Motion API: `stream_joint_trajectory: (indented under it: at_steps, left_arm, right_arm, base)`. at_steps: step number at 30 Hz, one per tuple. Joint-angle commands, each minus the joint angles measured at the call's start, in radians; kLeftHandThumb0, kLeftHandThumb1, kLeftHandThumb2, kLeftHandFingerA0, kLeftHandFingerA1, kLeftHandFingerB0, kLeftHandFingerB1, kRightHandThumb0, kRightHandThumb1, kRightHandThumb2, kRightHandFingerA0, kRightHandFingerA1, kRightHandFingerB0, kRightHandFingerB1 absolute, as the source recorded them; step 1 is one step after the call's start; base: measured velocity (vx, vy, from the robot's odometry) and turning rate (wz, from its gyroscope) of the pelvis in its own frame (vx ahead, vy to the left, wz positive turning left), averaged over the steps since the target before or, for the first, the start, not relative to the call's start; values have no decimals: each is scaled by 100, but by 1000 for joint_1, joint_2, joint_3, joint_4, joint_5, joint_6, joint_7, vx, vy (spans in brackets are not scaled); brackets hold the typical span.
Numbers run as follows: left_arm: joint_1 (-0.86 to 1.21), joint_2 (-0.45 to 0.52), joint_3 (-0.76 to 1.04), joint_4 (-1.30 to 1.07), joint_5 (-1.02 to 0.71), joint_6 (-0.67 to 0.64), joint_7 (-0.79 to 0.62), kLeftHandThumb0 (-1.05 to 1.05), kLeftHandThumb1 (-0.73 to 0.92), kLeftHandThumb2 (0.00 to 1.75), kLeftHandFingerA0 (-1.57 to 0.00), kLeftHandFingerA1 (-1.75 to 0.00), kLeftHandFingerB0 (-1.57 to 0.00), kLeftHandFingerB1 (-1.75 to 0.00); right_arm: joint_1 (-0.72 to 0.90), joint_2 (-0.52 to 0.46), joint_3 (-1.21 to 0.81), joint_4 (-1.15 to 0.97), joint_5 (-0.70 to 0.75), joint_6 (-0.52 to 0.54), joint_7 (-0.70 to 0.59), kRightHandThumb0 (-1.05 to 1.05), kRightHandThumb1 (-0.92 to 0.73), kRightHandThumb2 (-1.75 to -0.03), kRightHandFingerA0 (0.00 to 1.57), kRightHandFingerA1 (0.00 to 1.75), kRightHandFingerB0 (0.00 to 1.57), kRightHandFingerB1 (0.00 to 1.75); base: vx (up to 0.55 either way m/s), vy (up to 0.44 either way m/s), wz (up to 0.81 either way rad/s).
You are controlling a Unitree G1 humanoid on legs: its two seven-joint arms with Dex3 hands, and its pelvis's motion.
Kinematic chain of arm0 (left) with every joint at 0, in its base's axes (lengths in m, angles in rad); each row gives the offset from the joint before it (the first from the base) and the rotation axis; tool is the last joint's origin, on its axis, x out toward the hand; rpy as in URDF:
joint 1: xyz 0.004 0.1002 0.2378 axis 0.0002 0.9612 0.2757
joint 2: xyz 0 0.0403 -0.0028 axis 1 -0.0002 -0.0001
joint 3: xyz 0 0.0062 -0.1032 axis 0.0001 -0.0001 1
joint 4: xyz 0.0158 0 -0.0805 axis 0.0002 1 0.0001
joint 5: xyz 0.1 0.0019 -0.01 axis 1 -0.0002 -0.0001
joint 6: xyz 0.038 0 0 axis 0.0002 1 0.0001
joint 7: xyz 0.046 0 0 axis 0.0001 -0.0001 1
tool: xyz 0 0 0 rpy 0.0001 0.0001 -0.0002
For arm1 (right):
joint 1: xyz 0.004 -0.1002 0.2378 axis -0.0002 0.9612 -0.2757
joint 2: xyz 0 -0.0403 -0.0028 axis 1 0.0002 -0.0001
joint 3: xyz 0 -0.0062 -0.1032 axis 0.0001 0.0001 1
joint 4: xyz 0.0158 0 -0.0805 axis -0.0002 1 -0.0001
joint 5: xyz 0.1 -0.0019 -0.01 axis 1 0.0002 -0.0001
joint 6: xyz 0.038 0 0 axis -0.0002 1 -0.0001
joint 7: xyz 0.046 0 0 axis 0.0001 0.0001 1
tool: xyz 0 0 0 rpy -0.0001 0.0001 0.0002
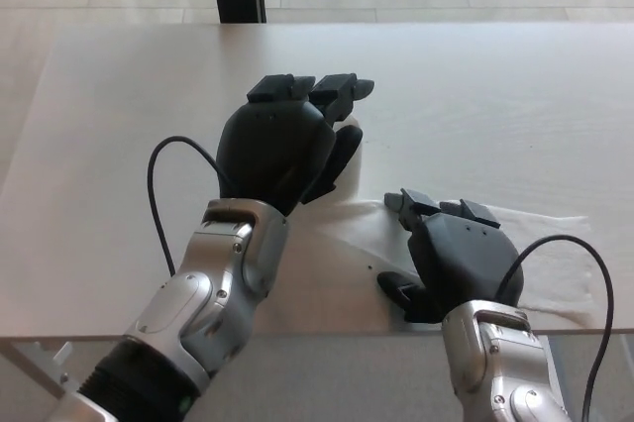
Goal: A toilet paper roll is kept in the middle of the desk infront of the robot. The robot places its left hand on the top of the toilet paper roll to hold it still and uses its right hand to tear off a piece of toilet paper from it and hands the paper to a person
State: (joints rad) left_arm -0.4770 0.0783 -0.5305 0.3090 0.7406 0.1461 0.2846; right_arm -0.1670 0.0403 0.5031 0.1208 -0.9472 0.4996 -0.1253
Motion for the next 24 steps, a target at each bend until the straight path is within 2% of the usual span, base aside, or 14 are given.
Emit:
stream_joint_trajectory:
  at_steps: [1, 4, 8, 9, 10, 11, 12, 13, 17, 20, 21, 22, 23, 24]
  left_arm:
    - [114, 21, -31, 116, -7, 15, -53, -37, 88, 63, -30, -43, -37, -36]
    - [118, 17, -31, 117, -9, 18, -48, -37, 87, 65, -28, -44, -38, -38]
    - [122, 13, -32, 115, -13, 21, -50, -36, 87, 65, -28, -44, -38, -38]
    - [125, 12, -32, 118, -14, 16, -42, -32, 87, 65, -30, -45, -40, -39]
    - [130, 9, -32, 121, -15, 12, -32, -31, 86, 65, -29, -45, -39, -39]
    - [133, 8, -34, 119, -13, 18, -38, -30, 87, 66, -29, -45, -38, -39]
    - [134, 8, -34, 120, -15, 17, -38, -31, 88, 64, -29, -45, -39, -38]
    - [135, 7, -34, 128, -17, 11, -35, -32, 88, 65, -28, -44, -39, -38]
    - [137, 10, -38, 133, -15, 11, -38, -31, 88, 66, -28, -42, -39, -38]
    - [137, 14, -39, 134, -16, 12, -45, -32, 88, 66, -28, -41, -39, -38]
    - [136, 14, -38, 138, -17, 8, -42, -31, 87, 66, -28, -41, -39, -38]
    - [136, 14, -38, 140, -18, 6, -40, -31, 87, 66, -28, -41, -39, -38]
    - [138, 13, -37, 139, -19, 8, -38, -32, 87, 65, -29, -41, -39, -38]
    - [142, 10, -35, 141, -20, 10, -35, -32, 87, 65, -29, -41, -39, -38]
  right_arm:
    - [19, -17, -35, 157, -20, -95, -389, -38, -66, -60, 35, 60, 35, 41]
    - [20, -22, -26, 178, -25, -104, -412, -39, -65, -60, 17, 58, 31, 41]
    - [16, -37, -10, 205, -37, -111, -429, -38, -66, -60, 17, 54, 31, 40]
    - [16, -41, -16, 212, -20, -147, -449, -25, -73, -60, 47, 135, 37, 42]
    - [14, -52, -23, 225, 6, -218, -488, -19, -72, -62, 74, 164, 42, 45]
    - [8, -66, -22, 234, 17, -268, -507, -18, -73, -63, 85, 173, 53, 51]
    - [5, -67, -24, 238, 24, -282, -511, -26, -54, -94, 122, 136, 71, 74]
    - [2, -66, -28, 236, 33, -289, -506, -20, -70, -63, 90, 173, 83, 71]
    - [-2, -60, -40, 238, 57, -324, -520, -17, -73, -61, 82, 175, 81, 98]
    - [0, -56, -50, 242, 79, -373, -556, -9, -70, -88, 77, 175, 59, 161]
    - [3, -50, -61, 245, 100, -403, -568, -17, -65, -104, 110, 147, 85, 130]
    - [3, -48, -66, 249, 109, -417, -575, -17, -65, -104, 110, 147, 85, 130]
    - [7, -40, -76, 242, 127, -430, -567, -8, -70, -103, 77, 175, 56, 170]
    - [17, -25, -95, 227, 164, -456, -557, -8, -70, -104, 76, 175, 56, 173]
  base:
    - [0, 0, 0]
    - [0, 0, 0]
    - [0, 0, 0]
    - [0, 0, 0]
    - [0, 0, 0]
    - [0, 0, 0]
    - [0, 0, 0]
    - [0, 0, 0]
    - [0, 0, 0]
    - [0, 0, 0]
    - [0, 0, 0]
    - [0, 0, 0]
    - [0, 0, 0]
    - [0, 0, 0]
